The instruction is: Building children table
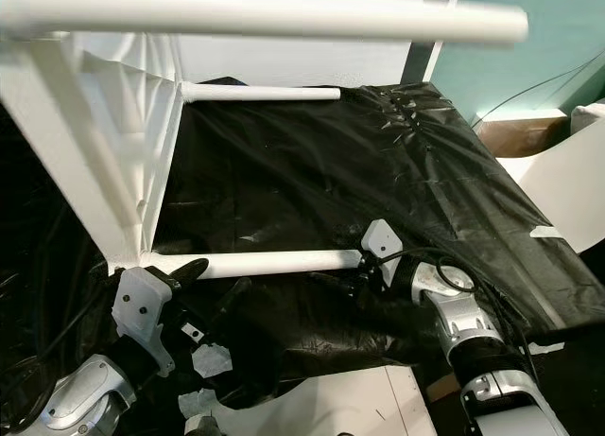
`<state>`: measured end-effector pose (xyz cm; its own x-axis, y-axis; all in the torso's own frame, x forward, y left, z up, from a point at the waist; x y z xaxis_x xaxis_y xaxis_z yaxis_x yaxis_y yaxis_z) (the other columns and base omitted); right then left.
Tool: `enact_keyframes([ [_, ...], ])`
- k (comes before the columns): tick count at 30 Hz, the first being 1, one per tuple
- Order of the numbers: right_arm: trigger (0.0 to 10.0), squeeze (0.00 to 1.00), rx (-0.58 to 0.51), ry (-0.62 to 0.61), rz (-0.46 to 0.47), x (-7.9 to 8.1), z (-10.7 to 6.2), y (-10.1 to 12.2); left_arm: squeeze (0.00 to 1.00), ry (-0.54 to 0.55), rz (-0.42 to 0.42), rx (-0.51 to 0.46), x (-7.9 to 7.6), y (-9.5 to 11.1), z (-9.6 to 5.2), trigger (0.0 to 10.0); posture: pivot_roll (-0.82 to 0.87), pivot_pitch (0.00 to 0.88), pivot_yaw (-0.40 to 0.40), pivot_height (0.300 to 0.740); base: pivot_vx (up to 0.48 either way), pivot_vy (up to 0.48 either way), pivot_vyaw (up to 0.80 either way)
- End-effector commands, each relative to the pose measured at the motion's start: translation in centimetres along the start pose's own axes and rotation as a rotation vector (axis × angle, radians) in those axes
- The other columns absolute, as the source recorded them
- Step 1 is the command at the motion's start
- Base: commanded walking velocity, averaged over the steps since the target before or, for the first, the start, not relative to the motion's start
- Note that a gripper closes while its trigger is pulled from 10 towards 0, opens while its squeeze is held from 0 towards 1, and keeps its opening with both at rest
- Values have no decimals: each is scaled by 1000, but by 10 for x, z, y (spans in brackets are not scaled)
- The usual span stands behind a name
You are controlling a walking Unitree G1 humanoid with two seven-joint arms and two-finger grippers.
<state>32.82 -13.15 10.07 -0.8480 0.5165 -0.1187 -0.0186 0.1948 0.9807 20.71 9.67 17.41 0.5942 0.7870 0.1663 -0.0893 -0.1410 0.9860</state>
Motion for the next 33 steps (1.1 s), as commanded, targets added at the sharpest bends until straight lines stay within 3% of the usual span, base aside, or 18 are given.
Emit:
enact_keyframes([
  [1,10000,0,22,-4,39,2,-6,-8,0,-159,6,-8,-14,0,-2,10000,170,85,-39,740,0,0,0],
  [11,10000,0,-75,15,96,8,-5,10,0,-173,-2,-4,-16,1,-3,10000,174,86,-36,740,0,0,0],
  [15,10000,0,-93,65,138,18,-5,13,0,-173,-1,-5,-16,1,-3,10000,176,87,-37,740,0,0,0],
  [17,10000,0,-105,125,160,31,-9,15,0,-173,1,-5,-15,1,-3,10000,178,88,-35,740,0,0,0],
  [19,10000,0,-124,125,174,32,-10,19,0,-174,2,-5,-14,2,-3,10000,173,88,-31,740,0,0,0],
  [26,10000,0,-221,80,191,28,-9,41,0,-171,11,-9,-11,3,-2,10000,171,89,-27,740,0,0,0],
  [28,10000,0,-334,5,191,23,-3,67,0,-151,14,-19,-8,4,0,10000,170,89,-26,740,0,0,0],
  [31,10000,0,-367,-27,192,20,-2,74,0,-144,12,-22,-8,5,1,10000,170,89,-26,740,0,0,0],
  [32,10000,0,-404,-117,214,11,1,80,0,-116,22,-36,-5,6,3,10000,171,88,-29,740,0,0,0],
  [33,10000,0,-404,-117,214,11,1,80,0,-116,22,-36,-5,6,3,10000,171,88,-29,740,0,0,0],
])
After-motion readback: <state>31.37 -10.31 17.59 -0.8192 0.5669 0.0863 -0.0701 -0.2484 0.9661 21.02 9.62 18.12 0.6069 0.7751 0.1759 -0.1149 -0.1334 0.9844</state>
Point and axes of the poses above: a point about 5 cm out from each wrist's last joint towards the gripper, its own z axis pointing out of the wrist towards the gripper, its own y axis along the axis of the wrist's last joint, x = y × z, the point moved 4 cm from there along z, pointing out of the wrist towards the gripper, and after that the axes turned 6 degrees about z, right-handed, at the moved point
